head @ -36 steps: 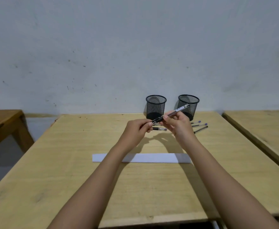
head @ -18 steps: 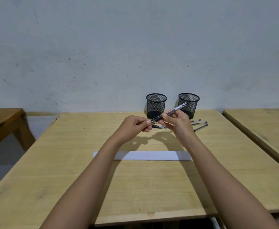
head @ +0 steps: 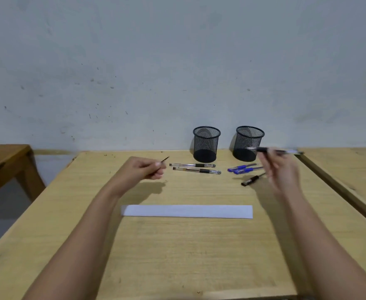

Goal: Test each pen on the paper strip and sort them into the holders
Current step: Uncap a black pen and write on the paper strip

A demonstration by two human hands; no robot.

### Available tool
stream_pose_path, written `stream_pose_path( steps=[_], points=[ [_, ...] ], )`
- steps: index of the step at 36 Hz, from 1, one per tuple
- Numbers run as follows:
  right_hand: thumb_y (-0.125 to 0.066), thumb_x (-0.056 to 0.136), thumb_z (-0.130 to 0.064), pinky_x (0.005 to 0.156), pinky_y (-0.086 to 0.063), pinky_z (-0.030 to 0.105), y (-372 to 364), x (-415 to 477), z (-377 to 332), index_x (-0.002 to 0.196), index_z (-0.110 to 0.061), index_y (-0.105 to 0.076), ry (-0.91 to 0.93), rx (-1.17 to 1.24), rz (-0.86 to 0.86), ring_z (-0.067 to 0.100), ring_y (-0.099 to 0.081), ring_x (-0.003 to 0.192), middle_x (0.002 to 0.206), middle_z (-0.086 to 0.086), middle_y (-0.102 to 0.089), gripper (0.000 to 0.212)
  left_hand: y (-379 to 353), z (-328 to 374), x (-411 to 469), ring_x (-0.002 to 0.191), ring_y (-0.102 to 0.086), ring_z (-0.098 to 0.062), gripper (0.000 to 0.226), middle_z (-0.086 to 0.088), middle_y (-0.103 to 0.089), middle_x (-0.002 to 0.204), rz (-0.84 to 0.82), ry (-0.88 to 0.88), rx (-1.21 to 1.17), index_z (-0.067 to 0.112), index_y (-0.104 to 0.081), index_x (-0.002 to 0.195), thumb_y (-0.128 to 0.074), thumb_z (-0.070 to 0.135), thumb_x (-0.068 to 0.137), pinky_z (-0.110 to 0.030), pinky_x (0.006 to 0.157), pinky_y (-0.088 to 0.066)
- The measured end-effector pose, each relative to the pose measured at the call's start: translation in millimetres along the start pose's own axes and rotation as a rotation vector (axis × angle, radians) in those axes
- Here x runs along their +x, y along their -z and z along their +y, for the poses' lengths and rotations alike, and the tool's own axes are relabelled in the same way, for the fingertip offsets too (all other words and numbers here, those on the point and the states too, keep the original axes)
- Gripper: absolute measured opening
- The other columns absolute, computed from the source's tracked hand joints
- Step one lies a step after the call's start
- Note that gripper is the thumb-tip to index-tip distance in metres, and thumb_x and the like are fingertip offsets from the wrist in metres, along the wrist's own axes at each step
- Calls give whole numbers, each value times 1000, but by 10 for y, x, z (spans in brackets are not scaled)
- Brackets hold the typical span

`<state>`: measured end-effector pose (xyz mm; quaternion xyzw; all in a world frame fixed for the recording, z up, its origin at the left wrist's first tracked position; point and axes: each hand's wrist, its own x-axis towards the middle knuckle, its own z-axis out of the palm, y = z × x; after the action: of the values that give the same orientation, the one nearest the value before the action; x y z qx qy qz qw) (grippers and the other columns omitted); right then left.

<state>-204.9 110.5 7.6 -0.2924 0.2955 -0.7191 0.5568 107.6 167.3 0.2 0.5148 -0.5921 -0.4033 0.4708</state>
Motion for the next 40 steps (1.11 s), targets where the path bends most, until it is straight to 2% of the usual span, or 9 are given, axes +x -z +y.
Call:
stream_pose_path(
  steps=[4, 8, 14, 20, 25, 29, 31, 35, 40],
  points=[
    [-63, 77, -5, 68, -55, 18, 112, 1, -68, 77, -7, -53, 51, -122, -35, 7, -69, 67, 59, -7, -67, 10, -20, -161, 61, 68, -63, -10, 13, -2, -70, 73, 17, 44, 86, 6, -70, 94, -58, 7, 89, -13, 73, -54],
    [-61, 82, 6, 76, -58, 27, 2, -66, 164, 70, -6, -55, 52, -305, -68, 11, -67, 66, 65, 0, -64, 18, -330, -230, 261, 75, -61, -13, 9, 0, -69, 78, -7, 27, 288, 17, -71, 86, -63, 15, 87, -22, 76, -48],
    [-63, 80, 7, 88, -52, 39, 92, -130, 284, 67, -6, -50, 38, -469, -71, 10, -68, 65, 76, 10, -57, 22, -564, -289, 333, 81, -53, -10, 15, 9, -57, 79, -81, -18, 593, 10, -73, 94, -64, 19, 86, -19, 68, -40],
    [-66, 81, 2, 84, -56, 35, 54, -202, 318, 71, -7, -52, 19, -552, -50, 21, -66, 75, 72, 6, -59, 19, -578, -370, 397, 83, -54, -13, 15, 6, -57, 82, -95, -32, 654, 13, -72, 96, -65, 21, 85, -20, 71, -38],
    [-63, 85, -3, 66, -57, 21, 16, -232, 315, 74, -8, -54, 44, -559, -75, 21, -67, 69, 72, 5, -62, 15, -596, -308, 420, 85, -52, -12, 28, 0, -58, 94, -95, -50, 692, 13, -64, 109, -65, 27, 85, -23, 75, -39],
    [-60, 86, -5, 69, -57, 20, 2, -239, 313, 82, -7, -59, 45, -527, -71, 19, -68, 72, 78, 6, -64, 5, -647, -79, 233, 90, -55, -10, 19, 0, -62, 98, -23, -268, 665, 14, -66, 104, -57, 24, 91, -25, 82, -42],
    [-59, 88, -6, 75, -57, 22, 1, -252, 328, 89, -5, -63, 38, -509, -71, 17, -68, 74, 81, 8, -66, 4, -736, 20, 42, 90, -57, -5, 18, 4, -64, 98, -99, -356, 613, 14, -67, 103, -55, 22, 92, -18, 81, -41],
    [-57, 89, -4, 77, -56, 19, -3, -321, 370, 100, 5, -64, -10, -470, -85, 20, -69, 81, 88, 16, -68, 16, -946, -85, -286, 109, -53, -3, 30, 11, -61, 119, -316, -404, 739, 23, -62, 115, -44, 37, 95, -25, 93, -43],
    [-65, 81, 2, 68, -55, 18, -1, -445, 437, 80, -7, -61, 30, -535, -124, 12, -63, 70, 80, 9, -64, 10, -1021, -247, -415, 135, -35, -5, 38, 10, -41, 146, -332, -387, 858, 27, -48, 134, -37, 35, 99, -28, 107, -35]
  ],
)
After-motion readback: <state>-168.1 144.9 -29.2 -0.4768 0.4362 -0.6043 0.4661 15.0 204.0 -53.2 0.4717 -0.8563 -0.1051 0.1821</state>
